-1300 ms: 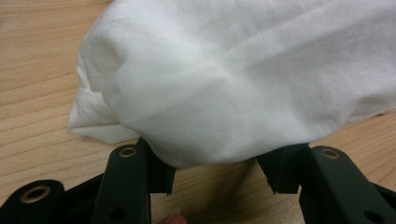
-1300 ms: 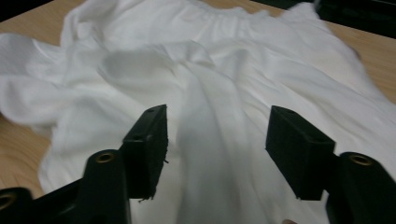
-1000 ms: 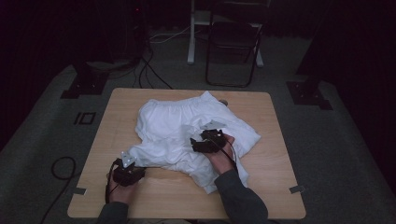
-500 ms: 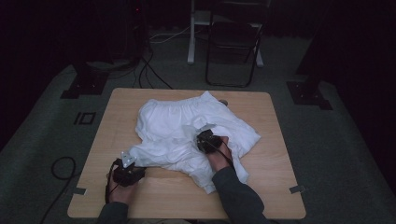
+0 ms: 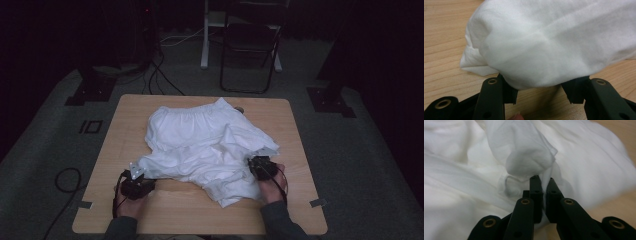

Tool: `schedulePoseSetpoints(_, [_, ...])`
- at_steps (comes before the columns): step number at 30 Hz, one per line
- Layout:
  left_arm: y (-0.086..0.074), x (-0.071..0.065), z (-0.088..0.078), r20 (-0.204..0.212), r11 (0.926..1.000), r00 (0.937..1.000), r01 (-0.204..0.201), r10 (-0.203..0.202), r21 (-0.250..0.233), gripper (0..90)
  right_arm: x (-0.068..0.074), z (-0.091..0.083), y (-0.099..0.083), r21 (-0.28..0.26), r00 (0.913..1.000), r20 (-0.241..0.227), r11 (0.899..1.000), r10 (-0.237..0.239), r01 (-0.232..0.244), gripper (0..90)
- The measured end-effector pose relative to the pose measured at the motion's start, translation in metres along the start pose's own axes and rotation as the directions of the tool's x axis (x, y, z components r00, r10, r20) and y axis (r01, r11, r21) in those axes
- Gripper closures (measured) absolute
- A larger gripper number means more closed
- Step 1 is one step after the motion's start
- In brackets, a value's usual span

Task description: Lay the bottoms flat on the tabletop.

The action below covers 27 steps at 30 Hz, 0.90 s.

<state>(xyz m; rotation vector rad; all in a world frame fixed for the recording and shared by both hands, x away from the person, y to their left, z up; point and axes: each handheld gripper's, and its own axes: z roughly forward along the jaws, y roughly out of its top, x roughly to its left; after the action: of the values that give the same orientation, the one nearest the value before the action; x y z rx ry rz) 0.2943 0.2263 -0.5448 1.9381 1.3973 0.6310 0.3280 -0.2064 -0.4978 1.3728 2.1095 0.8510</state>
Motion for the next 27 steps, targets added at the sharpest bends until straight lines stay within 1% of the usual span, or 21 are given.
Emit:
schedulePoseSetpoints(1, [0.000, 0.000, 0.000, 0.000, 1.0000, 1.0000, -0.001, 0.001, 0.000, 52.6, 0.000, 0.000, 0.000, 0.000, 1.0000, 0.000, 1.000, 0.000, 0.000, 86.8])
schedulePoseSetpoints(2, [0.000, 0.000, 0.000, 0.000, 1.0000, 1.0000, -0.001, 0.001, 0.000, 52.6, -0.010, -0.012, -0.014, 0.001, 0.9996, 0.018, 1.000, 0.022, -0.022, 86.8])
schedulePoseSetpoints(4, [0.000, 0.000, 0.000, 0.000, 1.0000, 1.0000, -0.003, 0.003, -0.001, 52.6, -0.016, -0.019, -0.023, 0.005, 0.9989, 0.032, 0.999, 0.033, -0.033, 86.8])
schedulePoseSetpoints(8, [0.000, 0.000, 0.000, 0.002, 1.0000, 1.0000, -0.002, 0.002, -0.001, 52.6, -0.023, -0.032, -0.037, 0.007, 0.9961, 0.054, 0.998, 0.069, -0.070, 86.8])
schedulePoseSetpoints(10, [0.000, 0.000, 0.000, 0.004, 1.0000, 1.0000, -0.001, 0.001, -0.001, 52.5, -0.024, -0.038, -0.042, 0.011, 0.9941, 0.078, 0.997, 0.075, -0.076, 86.8])
schedulePoseSetpoints(11, [0.000, 0.000, 0.000, 0.004, 1.0000, 1.0000, -0.002, 0.002, -0.001, 52.5, -0.026, -0.041, -0.045, 0.014, 0.9925, 0.086, 0.996, 0.087, -0.088, 86.7])
schedulePoseSetpoints(12, [0.000, 0.000, 0.000, 0.004, 1.0000, 1.0000, -0.004, 0.004, 0.000, 52.5, -0.027, -0.043, -0.047, 0.013, 0.9915, 0.086, 0.995, 0.098, -0.100, 86.1])
schedulePoseSetpoints(13, [0.000, 0.000, 0.000, 0.005, 1.0000, 1.0000, -0.005, 0.005, 0.000, 52.6, -0.029, -0.045, -0.048, 0.014, 0.9914, 0.076, 0.994, 0.107, -0.108, 84.5])
schedulePoseSetpoints(14, [0.000, 0.000, 0.000, 0.004, 1.0000, 1.0000, -0.005, 0.005, 0.000, 52.6, -0.030, -0.046, -0.048, 0.010, 0.9921, 0.061, 0.994, 0.110, -0.111, 80.1])
schedulePoseSetpoints(15, [0.000, 0.000, 0.000, 0.002, 1.0000, 1.0000, -0.002, 0.002, 0.000, 52.6, -0.030, -0.047, -0.047, -0.003, 0.9937, 0.042, 0.995, 0.104, -0.104, 72.9])
schedulePoseSetpoints(17, [0.000, 0.000, 0.000, 0.001, 1.0000, 1.0000, -0.001, 0.001, 0.000, 52.6, -0.026, -0.051, -0.042, -0.034, 0.9966, 0.030, 0.996, 0.077, -0.076, 62.4])
schedulePoseSetpoints(20, [0.000, 0.000, 0.000, -0.003, 1.0000, 1.0000, -0.001, 0.001, -0.001, 52.7, -0.016, -0.058, -0.026, -0.098, 0.9995, 0.005, 0.995, 0.031, -0.031, 54.5])
schedulePoseSetpoints(22, [0.000, 0.000, -0.001, -0.001, 1.0000, 1.0000, 0.002, -0.002, -0.008, 52.7, -0.008, -0.062, -0.013, -0.137, 1.0000, -0.008, 0.991, 0.005, -0.006, 52.8])
schedulePoseSetpoints(24, [-0.001, 0.001, -0.001, 0.002, 0.9999, 1.0000, 0.005, -0.005, -0.009, 52.8, 0.001, -0.064, 0.000, -0.161, 0.9995, -0.022, 0.987, -0.024, 0.021, 51.3])
schedulePoseSetpoints(27, [-0.002, 0.003, -0.005, -0.005, 0.9999, 0.9999, 0.010, -0.010, -0.005, 52.8, 0.015, -0.064, 0.017, -0.198, 0.9958, -0.055, 0.978, -0.073, 0.061, 51.3])
